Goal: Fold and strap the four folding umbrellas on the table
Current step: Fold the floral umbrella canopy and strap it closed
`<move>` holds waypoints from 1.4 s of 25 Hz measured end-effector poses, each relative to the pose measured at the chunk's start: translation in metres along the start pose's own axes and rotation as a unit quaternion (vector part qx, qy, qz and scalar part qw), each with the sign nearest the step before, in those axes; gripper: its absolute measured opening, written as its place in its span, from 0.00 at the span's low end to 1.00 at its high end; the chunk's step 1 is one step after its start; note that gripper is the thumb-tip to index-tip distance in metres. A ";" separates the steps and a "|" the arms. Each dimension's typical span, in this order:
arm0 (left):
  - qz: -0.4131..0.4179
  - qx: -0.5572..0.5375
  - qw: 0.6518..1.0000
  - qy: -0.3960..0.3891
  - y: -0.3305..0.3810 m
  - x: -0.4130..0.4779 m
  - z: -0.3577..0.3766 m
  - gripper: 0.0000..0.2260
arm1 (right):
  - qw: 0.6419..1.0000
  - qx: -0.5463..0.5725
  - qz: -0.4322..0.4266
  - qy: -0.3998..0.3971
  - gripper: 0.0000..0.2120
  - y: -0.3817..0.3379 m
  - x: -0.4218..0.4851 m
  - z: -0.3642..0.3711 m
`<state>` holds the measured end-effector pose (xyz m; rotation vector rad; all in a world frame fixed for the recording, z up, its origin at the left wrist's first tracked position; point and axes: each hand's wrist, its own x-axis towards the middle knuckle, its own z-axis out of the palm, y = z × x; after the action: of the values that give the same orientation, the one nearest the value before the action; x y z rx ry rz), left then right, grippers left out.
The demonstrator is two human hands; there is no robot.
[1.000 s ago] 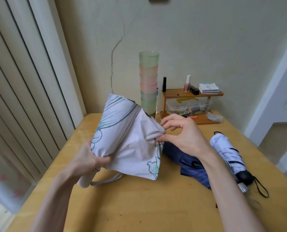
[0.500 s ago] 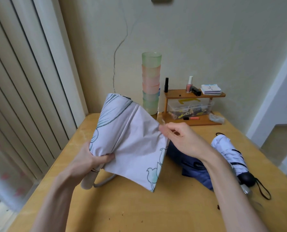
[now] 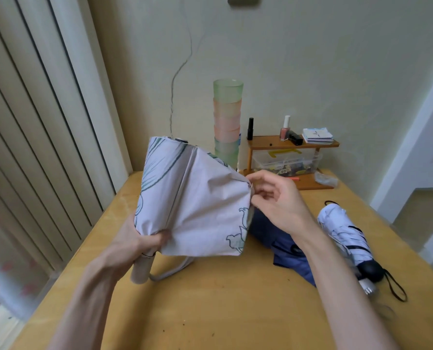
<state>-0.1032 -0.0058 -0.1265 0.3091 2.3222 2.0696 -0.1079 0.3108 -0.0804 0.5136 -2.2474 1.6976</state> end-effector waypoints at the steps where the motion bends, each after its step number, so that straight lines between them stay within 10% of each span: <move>1: -0.003 -0.001 1.000 0.009 0.001 0.000 -0.001 0.24 | 1.000 0.003 -0.001 0.009 0.19 -0.001 0.000 0.000; 11: -0.019 0.058 0.998 0.014 0.006 0.000 0.000 0.22 | 0.992 -0.121 -0.004 0.043 0.05 -0.002 0.001 0.004; 17: -0.025 0.072 0.996 0.053 0.008 0.003 -0.005 0.26 | 0.982 0.158 0.063 -0.085 0.07 -0.011 -0.007 -0.009; 23: -0.018 0.079 0.996 0.043 0.009 0.001 -0.006 0.28 | 0.987 -0.080 0.000 -0.140 0.21 -0.014 -0.006 -0.009; 29: -0.022 0.072 0.996 0.054 0.006 0.005 0.003 0.23 | 0.994 0.085 0.008 -0.071 0.11 -0.010 -0.006 -0.004; 35: -0.006 0.069 0.994 0.083 0.006 0.006 -0.006 0.27 | 0.994 -0.082 0.050 -0.059 0.10 -0.012 -0.006 -0.011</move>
<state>-0.1095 -0.0095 -0.1189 0.1294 2.5605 2.0051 -0.0974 0.3194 -0.0691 0.4818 -2.5087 1.5474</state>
